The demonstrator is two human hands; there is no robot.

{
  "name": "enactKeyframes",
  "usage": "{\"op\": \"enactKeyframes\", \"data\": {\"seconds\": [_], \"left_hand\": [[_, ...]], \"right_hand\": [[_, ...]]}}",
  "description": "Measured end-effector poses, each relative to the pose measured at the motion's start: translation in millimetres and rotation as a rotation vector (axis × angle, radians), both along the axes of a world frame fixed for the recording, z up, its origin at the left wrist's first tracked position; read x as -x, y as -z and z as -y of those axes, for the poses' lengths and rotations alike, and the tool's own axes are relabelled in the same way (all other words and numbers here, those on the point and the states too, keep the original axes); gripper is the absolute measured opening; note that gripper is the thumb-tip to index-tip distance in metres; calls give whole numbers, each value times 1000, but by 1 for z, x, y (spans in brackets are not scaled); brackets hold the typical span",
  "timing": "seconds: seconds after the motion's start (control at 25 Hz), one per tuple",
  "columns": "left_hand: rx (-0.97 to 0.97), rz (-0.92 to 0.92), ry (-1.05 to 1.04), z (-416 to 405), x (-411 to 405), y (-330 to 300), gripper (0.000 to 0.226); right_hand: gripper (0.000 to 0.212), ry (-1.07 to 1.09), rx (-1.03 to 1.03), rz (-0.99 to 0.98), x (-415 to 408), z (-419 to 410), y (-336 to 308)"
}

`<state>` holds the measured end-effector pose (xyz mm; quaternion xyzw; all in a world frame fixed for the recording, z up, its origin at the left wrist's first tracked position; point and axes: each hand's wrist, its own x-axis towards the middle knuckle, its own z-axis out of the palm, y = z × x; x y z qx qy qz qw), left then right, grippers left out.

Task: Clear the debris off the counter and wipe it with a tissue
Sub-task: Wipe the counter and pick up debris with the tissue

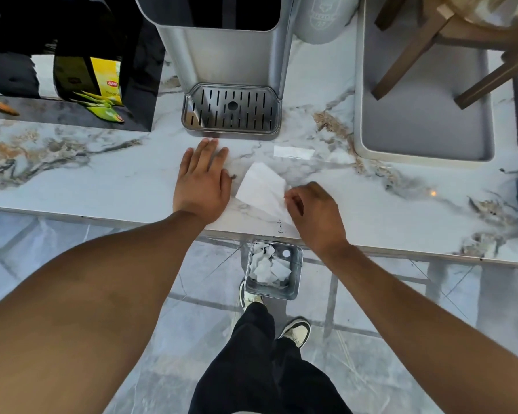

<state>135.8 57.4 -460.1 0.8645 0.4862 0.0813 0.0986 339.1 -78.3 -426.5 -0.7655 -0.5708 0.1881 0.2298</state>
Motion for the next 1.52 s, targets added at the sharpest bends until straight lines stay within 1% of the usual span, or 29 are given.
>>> {"op": "enactKeyframes", "data": {"seconds": [0.08,0.24,0.36,0.52,0.64,0.72,0.8,0.88,1.0,1.08,1.16,1.2,1.24,1.32,1.4,1.52], "left_hand": [[-6,8,-1,1,1,0,52],[-20,22,1,1,1,1,50],[-15,18,1,0,1,2,50],[-12,19,-1,0,2,2,50],[-4,15,2,0,1,0,50],[-3,18,4,0,1,0,50],[-1,13,3,0,1,-1,49],[3,12,2,0,2,-1,48],[10,8,4,0,1,-3,48],[10,8,5,0,1,-3,48],[7,8,4,0,1,-3,47],[3,11,2,0,1,-3,47],[-2,11,4,0,1,-3,48],[-1,6,10,1,2,-2,50],[-1,6,10,1,2,-1,50],[-2,11,6,1,1,-1,50]], "right_hand": [[2,-42,-2,1,5,30,-1],[4,-195,59,-22,4,86,-3],[5,-241,50,-71,-3,95,-9],[4,-83,-75,-90,-21,34,-20],[8,5,-92,-81,-31,-30,-20],[11,2,-53,-87,-32,-65,-16],[13,-46,-15,-80,-27,-90,-9],[15,-82,37,-43,-21,-103,-1],[15,-55,61,41,-12,-108,7],[21,-127,32,56,-8,-103,8],[38,-273,19,74,-3,-92,7],[43,-336,27,88,-1,-85,6],[44,-381,30,93,0,-76,4],[34,-437,12,57,2,-54,1],[22,-463,0,-28,3,-27,-2],[17,-470,78,-139,2,16,-3]]}}
